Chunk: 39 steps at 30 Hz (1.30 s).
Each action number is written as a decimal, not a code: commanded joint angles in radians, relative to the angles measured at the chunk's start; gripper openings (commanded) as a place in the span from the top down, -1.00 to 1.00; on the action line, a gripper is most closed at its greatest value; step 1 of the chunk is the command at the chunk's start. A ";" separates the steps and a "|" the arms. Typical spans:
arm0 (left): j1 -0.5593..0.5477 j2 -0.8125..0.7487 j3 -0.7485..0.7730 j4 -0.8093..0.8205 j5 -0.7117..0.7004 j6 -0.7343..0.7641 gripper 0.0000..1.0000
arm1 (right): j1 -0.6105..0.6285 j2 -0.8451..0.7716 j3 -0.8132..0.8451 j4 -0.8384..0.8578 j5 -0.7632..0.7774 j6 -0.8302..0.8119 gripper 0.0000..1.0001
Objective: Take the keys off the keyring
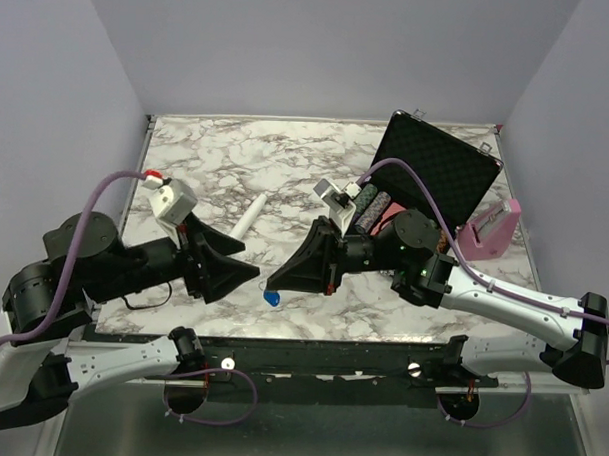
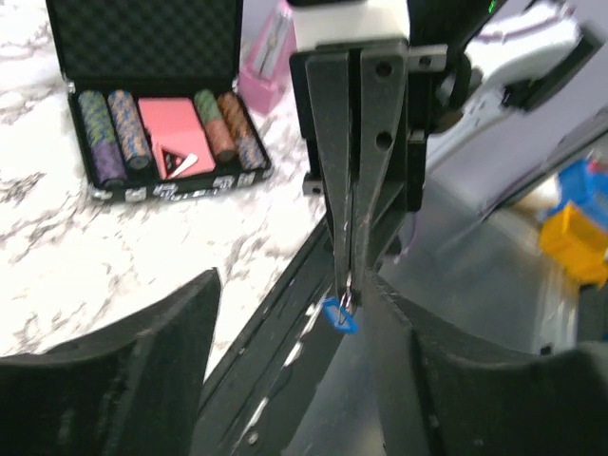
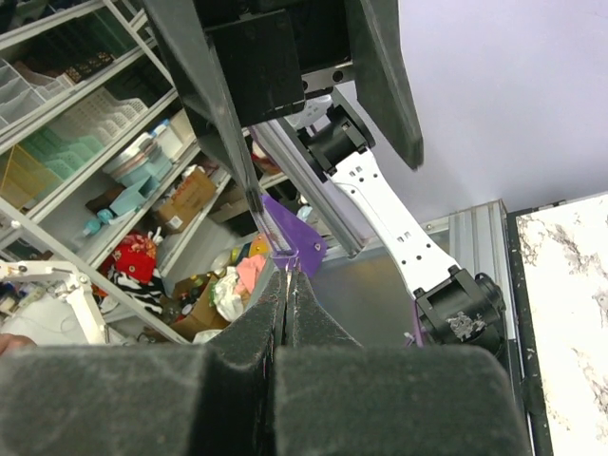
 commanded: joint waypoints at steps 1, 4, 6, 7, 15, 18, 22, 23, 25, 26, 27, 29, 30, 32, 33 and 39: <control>0.003 -0.121 -0.110 0.186 -0.108 -0.119 -0.26 | 0.009 -0.015 0.014 0.018 -0.002 0.008 0.99; 0.003 -0.233 -0.270 0.359 -0.089 -0.189 -0.11 | 0.009 -0.013 0.005 0.064 0.018 0.028 0.99; 0.003 -0.282 -0.344 0.433 -0.072 -0.211 -0.04 | 0.009 -0.013 -0.006 0.102 0.028 0.043 0.99; 0.003 -0.296 -0.359 0.450 -0.067 -0.214 -0.01 | 0.007 -0.015 -0.010 0.120 0.029 0.051 0.99; 0.003 -0.280 -0.361 0.446 -0.004 -0.217 0.10 | 0.009 -0.004 -0.015 0.179 0.034 0.082 0.99; 0.003 -0.269 -0.364 0.453 0.019 -0.220 0.13 | 0.009 -0.001 -0.015 0.180 0.038 0.085 0.99; 0.003 -0.254 -0.369 0.475 0.072 -0.220 0.13 | 0.009 -0.016 -0.020 0.170 0.063 0.077 0.99; 0.003 -0.249 -0.370 0.481 0.086 -0.220 0.12 | 0.009 -0.021 -0.023 0.164 0.069 0.073 0.99; 0.003 -0.238 -0.367 0.481 0.102 -0.222 0.12 | 0.009 -0.023 -0.023 0.159 0.074 0.068 0.99; 0.003 -0.235 -0.367 0.479 0.108 -0.220 0.13 | 0.007 -0.023 -0.023 0.156 0.074 0.067 0.99; 0.003 -0.232 -0.367 0.481 0.115 -0.220 0.13 | 0.009 -0.021 -0.023 0.154 0.074 0.067 0.99; 0.003 -0.230 -0.370 0.482 0.119 -0.220 0.13 | 0.009 -0.023 -0.023 0.154 0.075 0.067 0.99; 0.003 -0.229 -0.370 0.484 0.119 -0.222 0.15 | 0.010 -0.023 -0.023 0.153 0.077 0.065 0.99; 0.003 -0.230 -0.373 0.481 0.119 -0.222 0.20 | 0.009 -0.027 -0.024 0.153 0.080 0.063 0.99; 0.003 -0.232 -0.375 0.481 0.119 -0.222 0.23 | 0.009 -0.027 -0.026 0.153 0.081 0.062 0.99; 0.003 -0.229 -0.392 0.485 0.120 -0.231 0.49 | 0.009 -0.023 -0.027 0.154 0.080 0.062 0.99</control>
